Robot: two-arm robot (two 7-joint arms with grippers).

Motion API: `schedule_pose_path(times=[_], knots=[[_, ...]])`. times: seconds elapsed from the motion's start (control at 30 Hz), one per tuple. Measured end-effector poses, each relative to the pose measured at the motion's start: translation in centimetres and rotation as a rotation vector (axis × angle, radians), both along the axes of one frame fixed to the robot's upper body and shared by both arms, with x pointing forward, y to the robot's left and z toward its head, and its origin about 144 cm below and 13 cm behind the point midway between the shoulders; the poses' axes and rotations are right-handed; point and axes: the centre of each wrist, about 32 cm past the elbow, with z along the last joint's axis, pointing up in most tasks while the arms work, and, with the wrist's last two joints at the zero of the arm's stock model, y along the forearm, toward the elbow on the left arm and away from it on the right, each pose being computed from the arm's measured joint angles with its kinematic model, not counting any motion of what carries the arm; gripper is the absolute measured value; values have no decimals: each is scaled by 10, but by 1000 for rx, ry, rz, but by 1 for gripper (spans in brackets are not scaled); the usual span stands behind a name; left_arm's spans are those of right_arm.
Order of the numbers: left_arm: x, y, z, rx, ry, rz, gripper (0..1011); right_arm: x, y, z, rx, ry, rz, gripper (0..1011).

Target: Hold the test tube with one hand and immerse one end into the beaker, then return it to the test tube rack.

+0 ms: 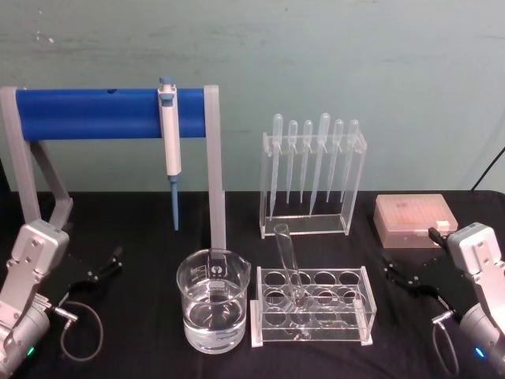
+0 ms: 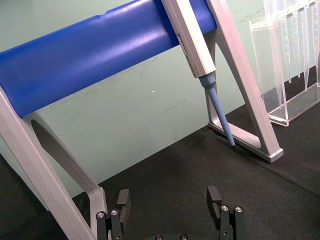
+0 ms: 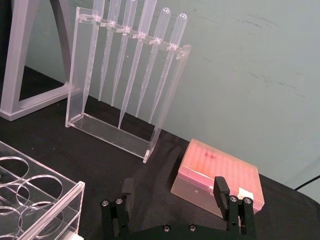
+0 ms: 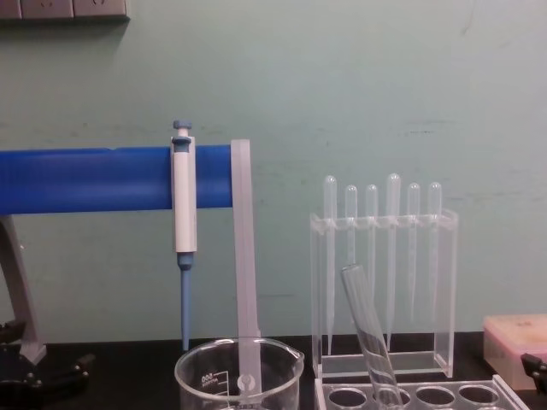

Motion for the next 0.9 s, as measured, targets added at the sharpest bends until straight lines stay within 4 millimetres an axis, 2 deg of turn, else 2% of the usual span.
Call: schedule_pose_path(times=[0.9], knots=[[0, 0, 0, 0, 0, 0, 1000, 0, 0, 0, 0, 0, 0, 1002]])
